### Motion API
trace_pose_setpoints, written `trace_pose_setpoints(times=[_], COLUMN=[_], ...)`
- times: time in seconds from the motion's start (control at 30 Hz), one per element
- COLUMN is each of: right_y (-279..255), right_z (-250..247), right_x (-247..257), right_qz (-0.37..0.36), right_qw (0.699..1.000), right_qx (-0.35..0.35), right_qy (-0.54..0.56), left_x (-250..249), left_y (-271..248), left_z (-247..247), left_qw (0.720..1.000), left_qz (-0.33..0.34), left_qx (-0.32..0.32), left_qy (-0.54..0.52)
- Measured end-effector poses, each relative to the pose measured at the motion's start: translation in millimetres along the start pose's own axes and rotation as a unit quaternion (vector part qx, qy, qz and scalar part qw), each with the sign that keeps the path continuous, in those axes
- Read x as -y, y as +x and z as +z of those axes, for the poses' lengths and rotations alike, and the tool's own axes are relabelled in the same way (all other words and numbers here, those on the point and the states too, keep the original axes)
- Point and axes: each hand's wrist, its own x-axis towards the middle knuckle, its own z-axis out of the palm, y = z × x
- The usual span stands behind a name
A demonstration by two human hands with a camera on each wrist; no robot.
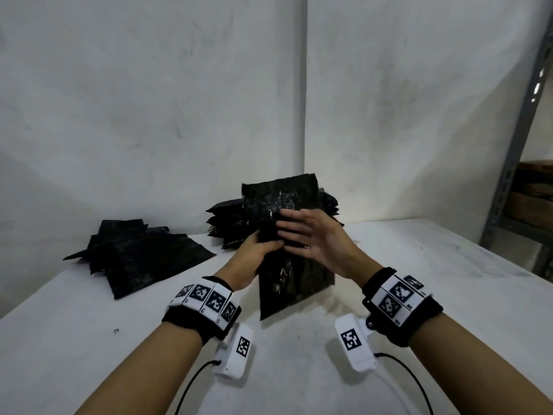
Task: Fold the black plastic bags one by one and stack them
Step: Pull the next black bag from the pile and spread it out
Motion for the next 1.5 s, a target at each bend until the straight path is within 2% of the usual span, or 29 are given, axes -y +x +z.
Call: trace_pose_setpoints(times=[0.03, 0.07, 0.13, 0.17, 0.27, 0.33, 0.4, 0.47, 0.57, 0.7, 0.8, 0.9, 1.03, 1.17, 1.3, 1.37, 1.5], right_y=[2.0, 4.8, 7.4, 8.8, 11.9, 12.7, 10.2, 3.3, 0.3, 4.4, 7.7, 18.5, 30.2, 38.1, 47.8, 49.8, 51.1], right_z=[-4.7, -10.9, -23.8, -29.9, -43.9, -53.5, -60.4, -60.5, -65.5, -69.2, -70.9, -77.2, -85.4, -94.9, -105.2, -107.3, -110.3], right_x=[-2.2, -5.5, -13.5, -18.9, -35.3, -40.3, -42.1, -42.3, -49.3, -52.2, -49.5, -52.8, -62.0, -69.3, -71.5, -71.5, -75.8], right_qz=[-0.039, -0.085, -0.148, -0.144, -0.066, 0.0, 0.079, 0.102, 0.072, 0.063, 0.072, 0.059, 0.038, 0.064, 0.081, 0.072, 0.025], right_qw=[0.998, 0.989, 0.955, 0.945, 0.933, 0.944, 0.967, 0.978, 0.981, 0.978, 0.978, 0.973, 0.968, 0.957, 0.937, 0.942, 0.948], right_qx=[-0.034, -0.098, -0.218, -0.25, -0.284, -0.261, -0.197, -0.16, -0.165, -0.169, -0.181, -0.194, -0.208, -0.194, -0.159, -0.154, -0.173], right_qy=[-0.032, -0.071, -0.137, -0.155, -0.209, -0.2, -0.139, -0.089, -0.069, -0.103, -0.081, -0.108, -0.134, -0.207, -0.3, -0.288, -0.265], left_x=[-0.4, -0.3, -0.7, -0.3, 3.2, 7.6, 11.4, 15.5, 23.1, 33.3, 35.3, 38.9, 52.3, 67.8, 72.3, 74.6, 81.5], left_y=[-0.4, -1.0, -3.7, -4.9, -7.1, -7.2, -6.9, -7.1, -5.1, 9.0, 19.9, 33.5, 46.6, 54.4, 57.3, 58.8, 63.4], left_z=[-4.6, -9.6, -18.6, -21.3, -22.9, -25.2, -29.5, -33.1, -37.9, -47.2, -48.5, -50.7, -56.2, -61.0, -68.6, -74.0, -82.1], left_qw=[0.999, 0.997, 0.993, 0.992, 0.988, 0.986, 0.984, 0.981, 0.982, 0.993, 0.993, 0.991, 0.985, 0.981, 0.984, 0.986, 0.983], left_qz=[-0.022, -0.043, -0.081, -0.096, -0.137, -0.154, -0.163, -0.168, -0.147, -0.075, -0.06, -0.038, -0.048, -0.073, -0.089, -0.083, -0.05], left_qx=[-0.011, -0.014, -0.005, 0.003, 0.016, 0.015, 0.02, 0.034, 0.057, -0.038, -0.075, -0.125, -0.156, -0.178, -0.156, -0.145, -0.174], left_qy=[-0.037, -0.064, -0.081, -0.079, -0.066, -0.061, -0.069, -0.095, -0.109, -0.089, -0.065, -0.041, -0.047, -0.016, -0.012, -0.018, -0.026])
